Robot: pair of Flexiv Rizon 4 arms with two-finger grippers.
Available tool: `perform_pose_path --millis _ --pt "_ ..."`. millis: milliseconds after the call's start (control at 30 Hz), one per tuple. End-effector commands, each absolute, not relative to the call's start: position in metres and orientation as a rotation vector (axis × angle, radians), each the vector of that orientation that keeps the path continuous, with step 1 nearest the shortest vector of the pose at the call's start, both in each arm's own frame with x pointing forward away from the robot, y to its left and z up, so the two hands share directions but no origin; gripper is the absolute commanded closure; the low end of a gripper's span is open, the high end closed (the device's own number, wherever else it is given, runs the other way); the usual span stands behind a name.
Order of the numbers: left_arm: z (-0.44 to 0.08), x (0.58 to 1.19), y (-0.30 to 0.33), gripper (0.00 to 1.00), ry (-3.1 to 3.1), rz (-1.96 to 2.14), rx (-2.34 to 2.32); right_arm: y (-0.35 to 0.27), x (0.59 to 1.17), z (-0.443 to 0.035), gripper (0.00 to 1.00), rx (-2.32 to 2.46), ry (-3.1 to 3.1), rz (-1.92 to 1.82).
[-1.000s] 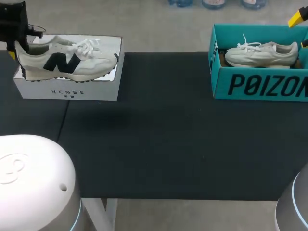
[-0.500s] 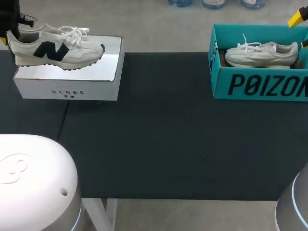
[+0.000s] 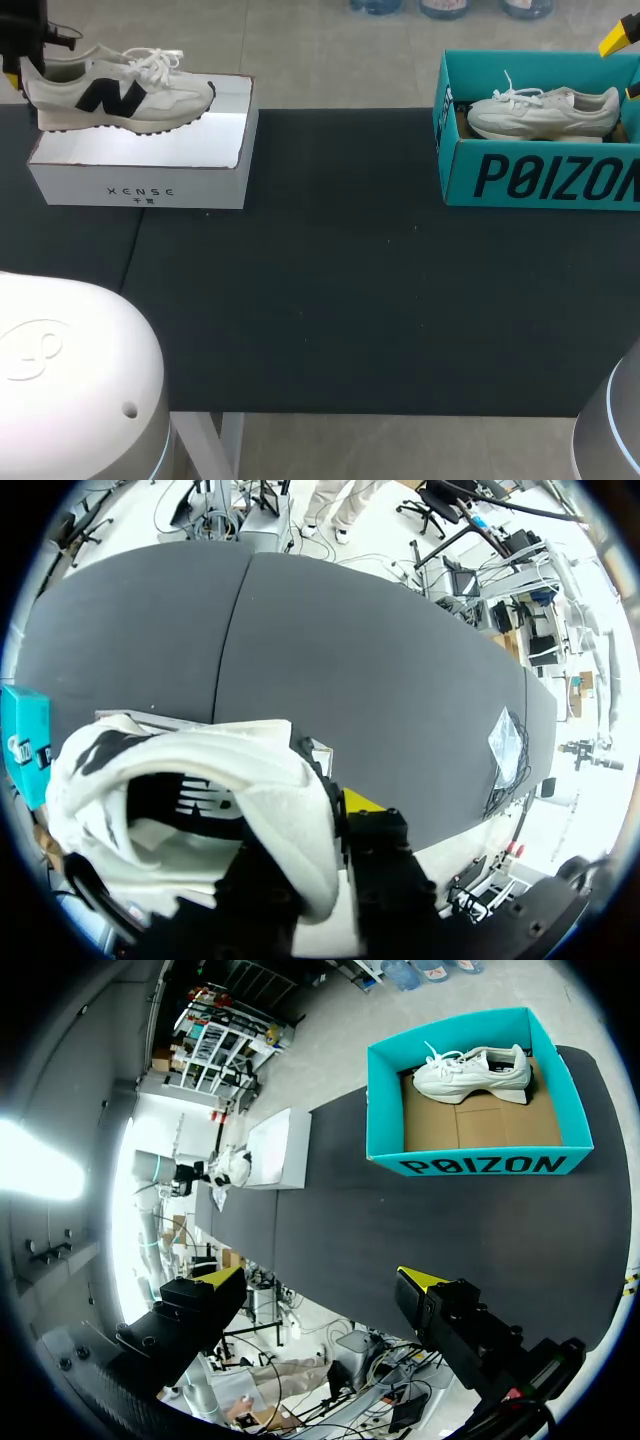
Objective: Take the shoe out of the shoebox, open the shoe tongue, remove and reinsert the insole, then place the shoe into the shoebox
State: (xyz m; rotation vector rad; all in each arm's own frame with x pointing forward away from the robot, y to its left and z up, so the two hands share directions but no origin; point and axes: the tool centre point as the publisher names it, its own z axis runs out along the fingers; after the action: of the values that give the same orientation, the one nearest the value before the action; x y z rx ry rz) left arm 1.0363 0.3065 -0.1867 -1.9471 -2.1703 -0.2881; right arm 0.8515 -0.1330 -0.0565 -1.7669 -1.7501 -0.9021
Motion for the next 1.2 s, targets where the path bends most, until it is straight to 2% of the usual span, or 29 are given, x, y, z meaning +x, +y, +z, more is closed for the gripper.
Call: perform_pose_path --millis 33,533,1200 --pt "-0.184 1.037 0.307 1.00 -2.169 -0.284 -1.949 -0.133 0.853 -0.056 0.00 -1.767 -1.751 -0.896" --pt "-0.191 1.058 0.335 1.00 -2.042 -0.453 -2.122 -0.133 0.853 -0.056 0.00 -1.767 -1.751 -0.896" --pt "-0.251 1.105 0.328 1.00 -2.135 -0.479 -2.104 -0.133 0.853 -0.056 0.00 -1.767 -1.751 -0.896"
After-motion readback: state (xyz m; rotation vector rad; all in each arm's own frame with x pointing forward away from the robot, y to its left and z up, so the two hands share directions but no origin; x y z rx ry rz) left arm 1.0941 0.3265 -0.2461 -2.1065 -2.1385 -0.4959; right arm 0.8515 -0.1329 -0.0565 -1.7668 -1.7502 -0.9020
